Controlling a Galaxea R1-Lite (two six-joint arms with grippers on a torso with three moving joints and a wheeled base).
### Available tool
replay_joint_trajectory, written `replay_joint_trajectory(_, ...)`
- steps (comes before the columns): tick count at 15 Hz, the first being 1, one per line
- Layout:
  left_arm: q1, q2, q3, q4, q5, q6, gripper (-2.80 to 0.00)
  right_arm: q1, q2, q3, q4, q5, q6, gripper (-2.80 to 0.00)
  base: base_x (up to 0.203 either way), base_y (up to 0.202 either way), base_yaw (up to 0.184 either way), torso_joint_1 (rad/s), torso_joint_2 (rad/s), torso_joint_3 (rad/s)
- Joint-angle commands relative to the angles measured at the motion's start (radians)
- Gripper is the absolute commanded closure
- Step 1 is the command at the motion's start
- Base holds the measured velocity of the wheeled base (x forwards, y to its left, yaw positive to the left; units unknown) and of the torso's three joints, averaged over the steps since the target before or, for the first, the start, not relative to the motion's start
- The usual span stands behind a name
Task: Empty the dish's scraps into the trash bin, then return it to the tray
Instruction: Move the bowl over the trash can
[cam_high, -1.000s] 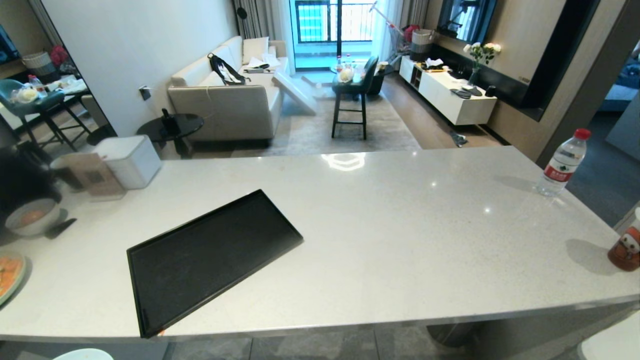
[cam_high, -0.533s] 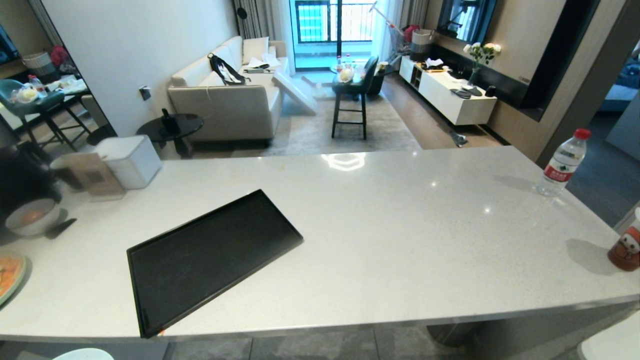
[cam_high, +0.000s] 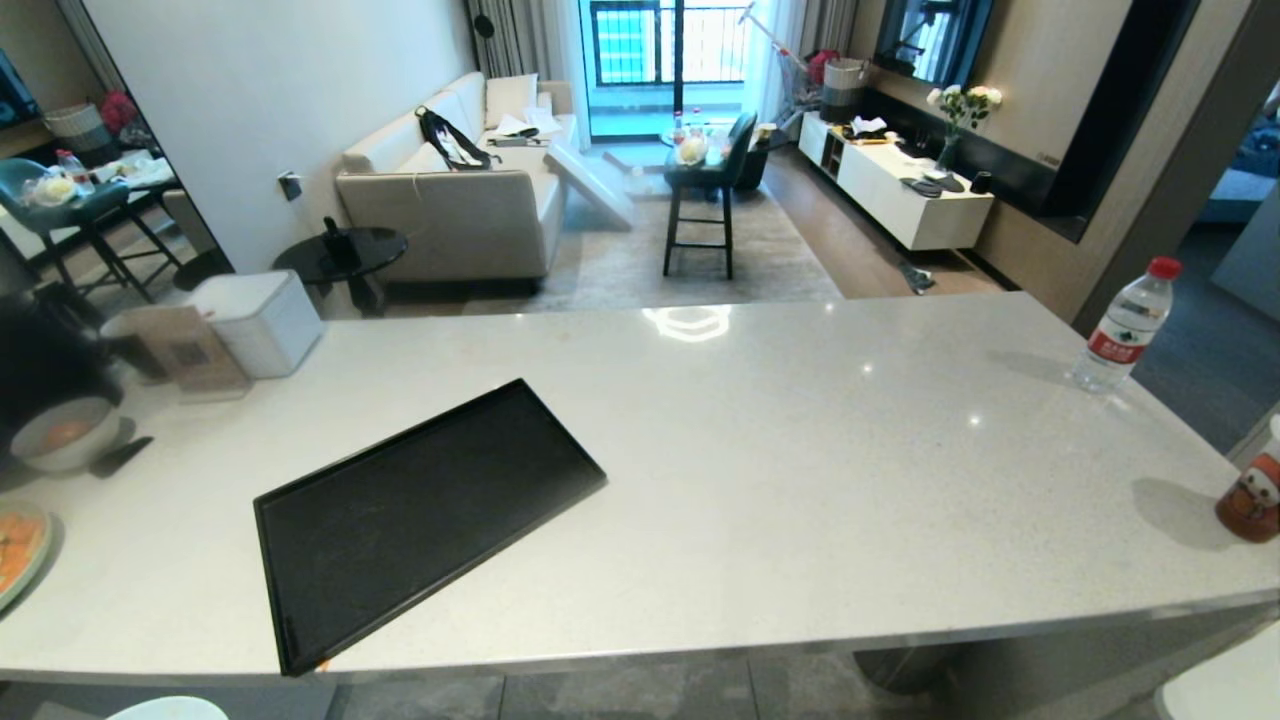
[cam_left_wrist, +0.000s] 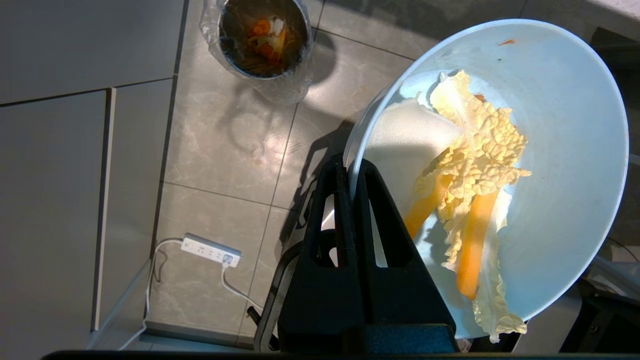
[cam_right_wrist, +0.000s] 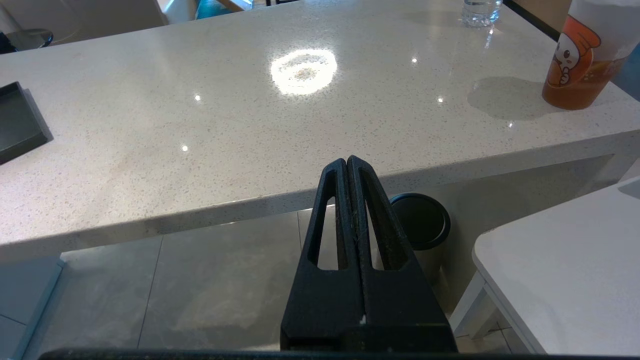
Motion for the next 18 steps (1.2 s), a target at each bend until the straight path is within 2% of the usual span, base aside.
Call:
replay_joint_trajectory(1,0.001,0.012,-0.005,0.003,-0.002,0.003,0.0,0.0,0.0,0.0,0.0,-0.001,0.001,0.0,0.0,0.0,0.0,0.0,0.0,0.0)
replay_joint_trajectory(8,0.002,0.011,0.001,0.003,0.0,0.003,0.0,0.0,0.0,0.0,0.0,-0.001,0.001,0.0,0.0,0.0,0.0,0.0,0.0,0.0)
replay_joint_trajectory(18,0.002,-0.022,0.005,0.008,0.002,0.002,0.0,0.0,0.0,0.0,0.0,-0.001,0.001,0.0,-0.186,0.0,-0.001,0.001,0.0,0.002)
